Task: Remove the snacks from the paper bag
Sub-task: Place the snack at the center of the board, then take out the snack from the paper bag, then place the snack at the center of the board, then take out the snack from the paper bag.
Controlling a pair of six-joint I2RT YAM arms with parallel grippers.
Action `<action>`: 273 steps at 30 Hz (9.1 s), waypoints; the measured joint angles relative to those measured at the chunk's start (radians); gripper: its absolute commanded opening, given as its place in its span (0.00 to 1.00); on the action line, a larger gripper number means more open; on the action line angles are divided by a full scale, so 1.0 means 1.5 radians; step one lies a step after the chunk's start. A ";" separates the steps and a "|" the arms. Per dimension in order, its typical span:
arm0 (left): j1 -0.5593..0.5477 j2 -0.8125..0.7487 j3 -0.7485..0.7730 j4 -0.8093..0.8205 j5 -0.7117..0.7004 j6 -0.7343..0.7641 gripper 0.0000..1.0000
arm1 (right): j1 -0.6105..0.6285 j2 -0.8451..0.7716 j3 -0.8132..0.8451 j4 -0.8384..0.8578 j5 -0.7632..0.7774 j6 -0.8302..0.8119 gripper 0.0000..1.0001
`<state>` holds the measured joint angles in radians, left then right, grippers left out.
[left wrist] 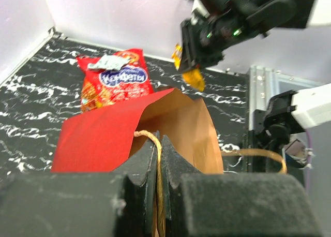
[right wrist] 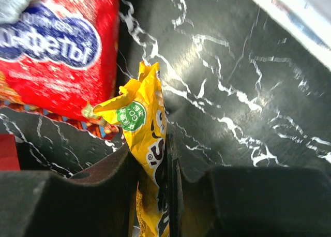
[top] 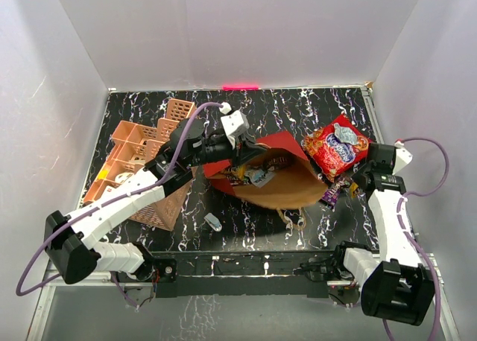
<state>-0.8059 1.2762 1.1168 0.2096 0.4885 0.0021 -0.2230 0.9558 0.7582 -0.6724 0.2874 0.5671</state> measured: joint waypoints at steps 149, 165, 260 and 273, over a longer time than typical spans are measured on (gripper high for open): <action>-0.023 -0.042 -0.019 0.035 -0.001 -0.062 0.00 | 0.650 0.420 -0.060 0.522 0.045 -0.899 0.57; -0.023 -0.042 -0.022 0.035 -0.003 -0.059 0.00 | 0.642 0.398 -0.059 0.528 -0.057 -0.879 0.10; -0.028 -0.039 -0.026 0.036 -0.067 -0.039 0.00 | 0.012 -0.110 -0.058 0.030 -0.083 0.076 0.81; -0.032 -0.042 -0.036 0.046 -0.061 -0.036 0.00 | 0.225 -0.148 0.063 0.124 -0.298 -0.208 0.96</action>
<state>-0.8543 1.2133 1.0634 0.2783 0.3977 -0.0517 0.1139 0.7334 0.8524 -0.4858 -0.1596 0.2558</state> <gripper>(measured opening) 0.007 0.973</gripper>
